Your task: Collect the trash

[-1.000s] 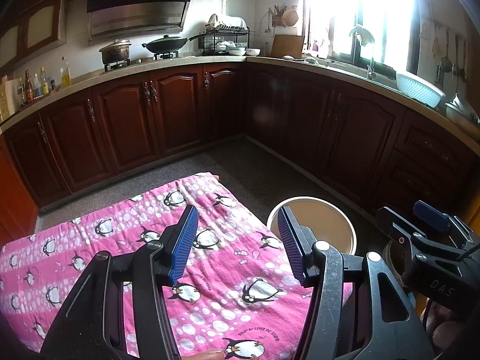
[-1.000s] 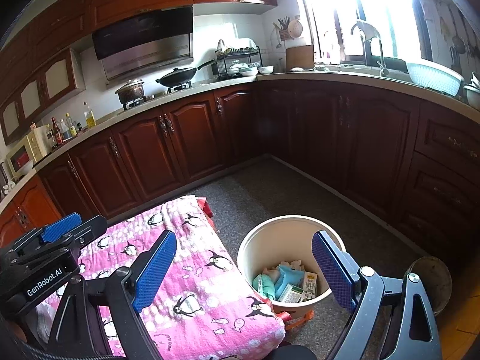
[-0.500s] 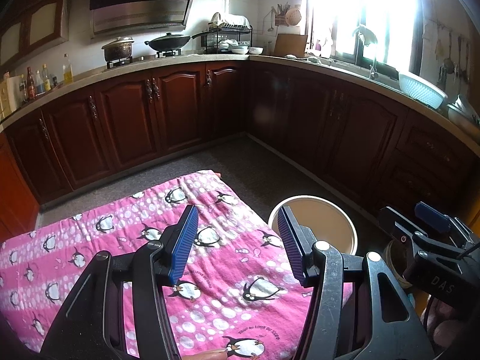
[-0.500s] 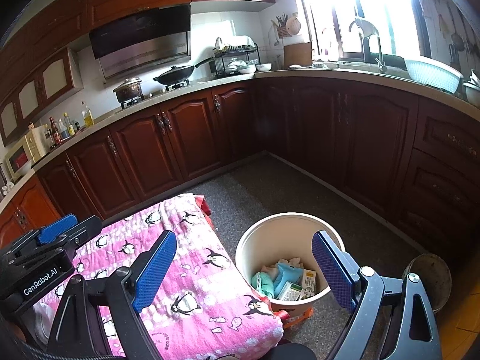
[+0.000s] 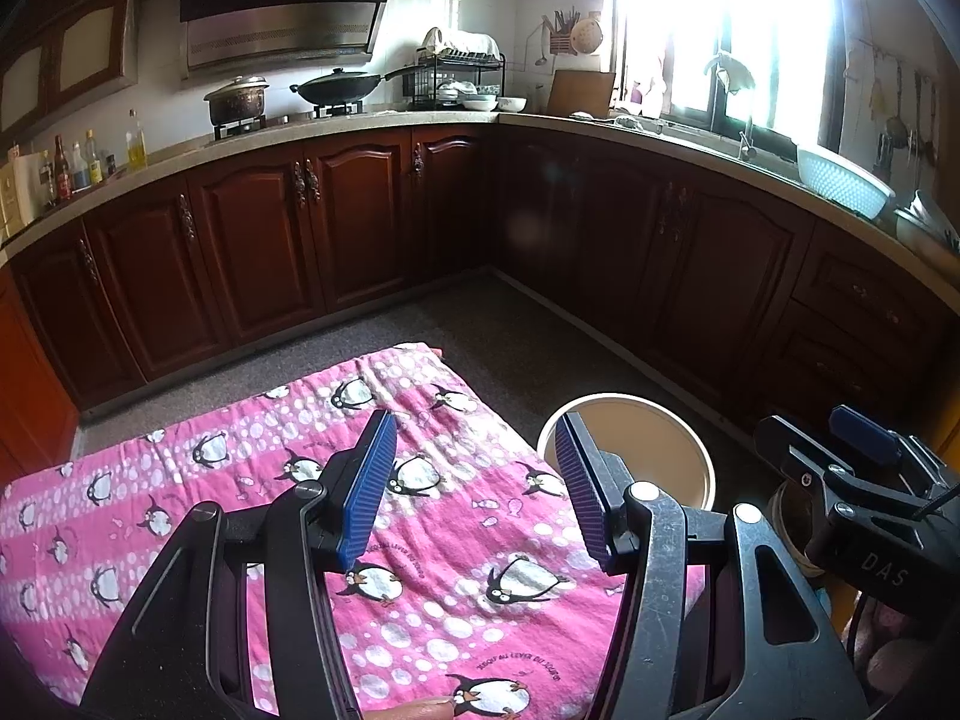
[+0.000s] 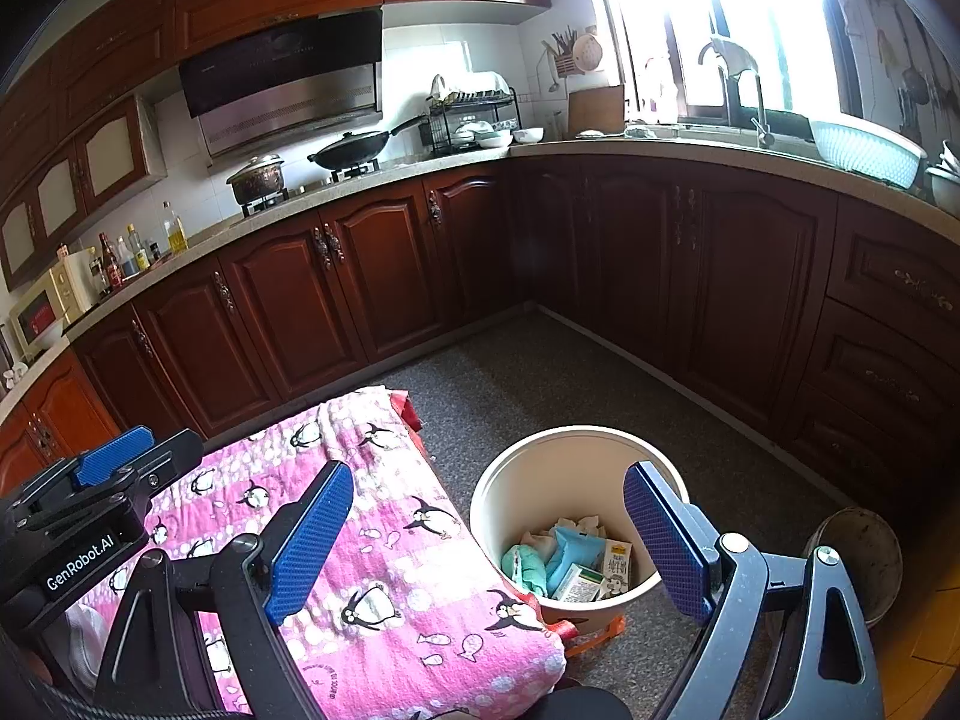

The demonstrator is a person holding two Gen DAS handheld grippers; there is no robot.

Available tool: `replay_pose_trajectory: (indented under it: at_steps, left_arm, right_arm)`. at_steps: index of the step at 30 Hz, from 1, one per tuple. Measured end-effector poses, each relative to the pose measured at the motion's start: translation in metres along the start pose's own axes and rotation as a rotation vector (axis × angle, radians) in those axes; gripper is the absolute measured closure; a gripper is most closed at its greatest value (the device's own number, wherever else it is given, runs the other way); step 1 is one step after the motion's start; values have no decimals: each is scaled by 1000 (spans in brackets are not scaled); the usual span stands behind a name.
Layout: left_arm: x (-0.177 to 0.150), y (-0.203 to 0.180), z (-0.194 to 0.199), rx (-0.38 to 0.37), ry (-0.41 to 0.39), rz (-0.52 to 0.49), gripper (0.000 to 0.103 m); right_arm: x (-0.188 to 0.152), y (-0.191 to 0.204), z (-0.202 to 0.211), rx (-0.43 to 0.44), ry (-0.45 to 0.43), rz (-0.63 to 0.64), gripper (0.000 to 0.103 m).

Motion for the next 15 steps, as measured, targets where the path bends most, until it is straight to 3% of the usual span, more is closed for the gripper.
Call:
replay_pose_trajectory:
  at_steps: [15]
  left_arm:
    - [-1,-1,-1,-3,3,-2,49]
  right_arm:
    - [-1,0,-1,5,9,0,13]
Point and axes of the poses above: each gripper's, at about its wrist camera, not at the fingertips, and z roughly against the way its jaws point, y to its left, x to its top, the point moved 4 cm from there along -z, roughly the way its jaws point, and after that the axes turned 11 degrees about -y, right-handed, at the moved point
